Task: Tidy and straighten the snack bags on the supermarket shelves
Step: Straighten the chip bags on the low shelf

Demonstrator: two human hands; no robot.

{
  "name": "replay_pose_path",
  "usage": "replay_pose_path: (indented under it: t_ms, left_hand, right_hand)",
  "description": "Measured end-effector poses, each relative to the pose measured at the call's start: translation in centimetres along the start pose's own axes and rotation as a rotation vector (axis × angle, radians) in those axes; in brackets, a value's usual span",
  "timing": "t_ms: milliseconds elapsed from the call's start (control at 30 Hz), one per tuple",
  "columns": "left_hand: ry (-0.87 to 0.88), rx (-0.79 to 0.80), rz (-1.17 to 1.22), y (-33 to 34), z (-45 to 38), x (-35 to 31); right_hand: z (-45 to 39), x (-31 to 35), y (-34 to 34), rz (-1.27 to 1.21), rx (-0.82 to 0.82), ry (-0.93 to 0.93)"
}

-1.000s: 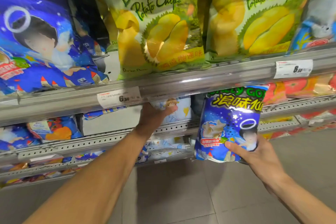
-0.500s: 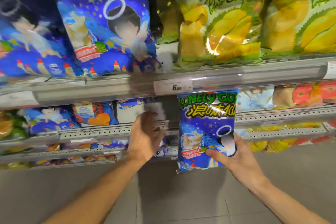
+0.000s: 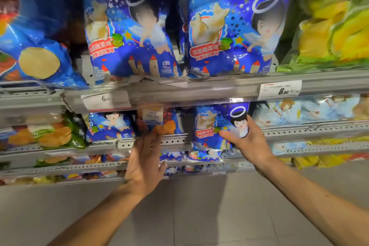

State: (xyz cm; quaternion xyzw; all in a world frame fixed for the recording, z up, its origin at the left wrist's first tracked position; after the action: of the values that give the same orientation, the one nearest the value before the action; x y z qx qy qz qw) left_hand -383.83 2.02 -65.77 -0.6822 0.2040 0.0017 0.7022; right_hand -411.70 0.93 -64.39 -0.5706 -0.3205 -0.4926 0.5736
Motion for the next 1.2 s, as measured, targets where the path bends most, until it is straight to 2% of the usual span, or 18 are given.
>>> replay_pose_path:
  t_ms: [300, 467, 833, 1000, 1200]
  left_hand:
    - [-0.047, 0.054, -0.04, 2.2, 0.2, 1.3]
    - [-0.055, 0.06, -0.024, 2.7, 0.2, 1.5]
    - [-0.075, 0.055, -0.005, 2.8, 0.2, 1.2]
    - [-0.098, 0.064, -0.026, 2.8, 0.0, 1.0]
    - [-0.105, 0.064, -0.006, 2.5, -0.1, 0.8]
  right_hand:
    - [-3.2, 1.7, 1.8, 0.063, -0.025, -0.027]
    - [-3.9, 1.2, 2.3, -0.001, -0.007, -0.019]
    - [-4.3, 1.2, 3.4, -0.007, -0.072, -0.03]
    - [-3.9, 1.8, 4.2, -0.035, -0.06, -0.025]
    - [-1.7, 1.4, 3.4, -0.071, 0.035, -0.025]
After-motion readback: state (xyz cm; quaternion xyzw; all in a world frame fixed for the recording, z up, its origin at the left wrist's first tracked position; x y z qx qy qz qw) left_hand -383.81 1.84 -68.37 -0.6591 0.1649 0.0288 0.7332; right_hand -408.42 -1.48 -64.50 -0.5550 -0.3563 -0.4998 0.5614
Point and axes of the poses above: each hand's wrist, its own z-axis away from the middle knuckle, its own y-axis out of the palm, x = y × z, the point moved 7 cm from there along -z, towards the middle knuckle, and after that the axes turned 8 degrees about z, right-handed, at the moved point
